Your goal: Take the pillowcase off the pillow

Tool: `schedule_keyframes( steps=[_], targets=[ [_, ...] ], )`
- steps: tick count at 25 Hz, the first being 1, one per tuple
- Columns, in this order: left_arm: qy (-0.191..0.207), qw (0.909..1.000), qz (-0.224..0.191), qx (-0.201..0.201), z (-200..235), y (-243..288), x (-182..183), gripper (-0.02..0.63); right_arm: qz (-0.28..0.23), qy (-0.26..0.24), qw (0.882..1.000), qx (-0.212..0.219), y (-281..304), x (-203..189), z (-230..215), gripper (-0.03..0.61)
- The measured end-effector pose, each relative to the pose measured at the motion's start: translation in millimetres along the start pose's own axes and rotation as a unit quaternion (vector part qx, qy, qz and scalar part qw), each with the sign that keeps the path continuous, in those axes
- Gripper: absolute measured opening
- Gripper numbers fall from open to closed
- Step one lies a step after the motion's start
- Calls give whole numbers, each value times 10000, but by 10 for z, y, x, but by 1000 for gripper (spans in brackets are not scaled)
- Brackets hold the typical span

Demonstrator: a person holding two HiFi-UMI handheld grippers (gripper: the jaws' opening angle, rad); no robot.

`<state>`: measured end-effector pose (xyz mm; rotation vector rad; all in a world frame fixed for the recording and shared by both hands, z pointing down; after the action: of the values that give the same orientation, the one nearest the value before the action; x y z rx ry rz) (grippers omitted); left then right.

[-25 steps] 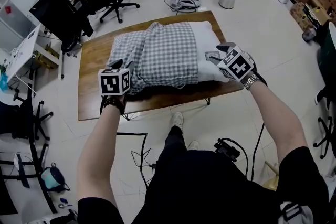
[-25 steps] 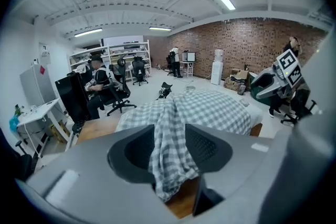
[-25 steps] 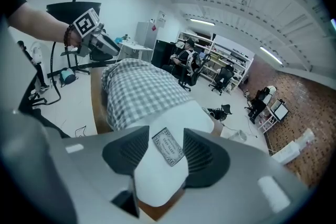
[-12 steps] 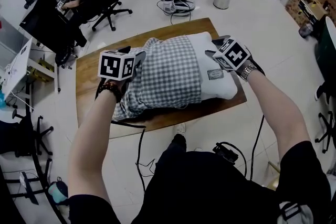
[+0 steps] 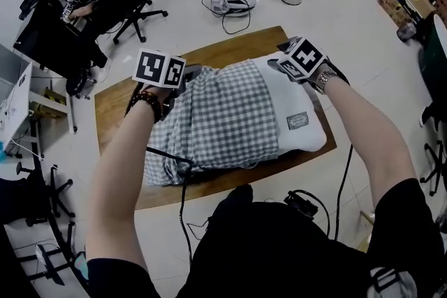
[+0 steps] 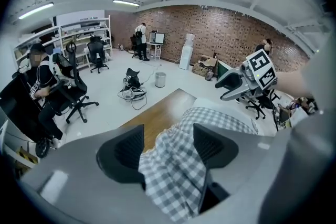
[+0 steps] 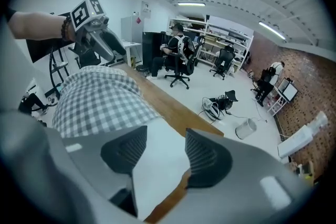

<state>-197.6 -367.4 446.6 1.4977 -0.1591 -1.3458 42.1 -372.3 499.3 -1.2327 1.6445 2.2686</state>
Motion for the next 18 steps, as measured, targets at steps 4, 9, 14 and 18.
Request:
schedule_keyframes(
  steps=[4, 9, 14, 18],
  targets=[
    [-60, 9987, 454, -239, 219, 334, 55, 288, 264, -16, 9995, 172, 280, 108, -171, 244],
    [-78, 9944, 956, -443, 494, 712, -3, 288, 579, 165, 9969, 515, 655, 136, -323, 256],
    [-153, 9878, 1449, -545, 733, 1021, -139, 288, 844, 732, 9874, 1118, 940, 43, -443, 270],
    [-205, 9817, 1730, -765, 778, 1187, -266, 228, 1132, 829, 9792, 1463, 1176, -82, -386, 264]
  ],
)
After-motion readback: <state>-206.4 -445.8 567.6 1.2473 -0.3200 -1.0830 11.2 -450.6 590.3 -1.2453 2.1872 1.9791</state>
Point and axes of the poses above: the fingertips, and each gripper's own axes: y forward along the fingers, z to its left, x out of its top, the point moved 4 cm from there along -y, backward along the fingers, and after that the axes turned 5 degrees about -y, right-handed, at the moved point
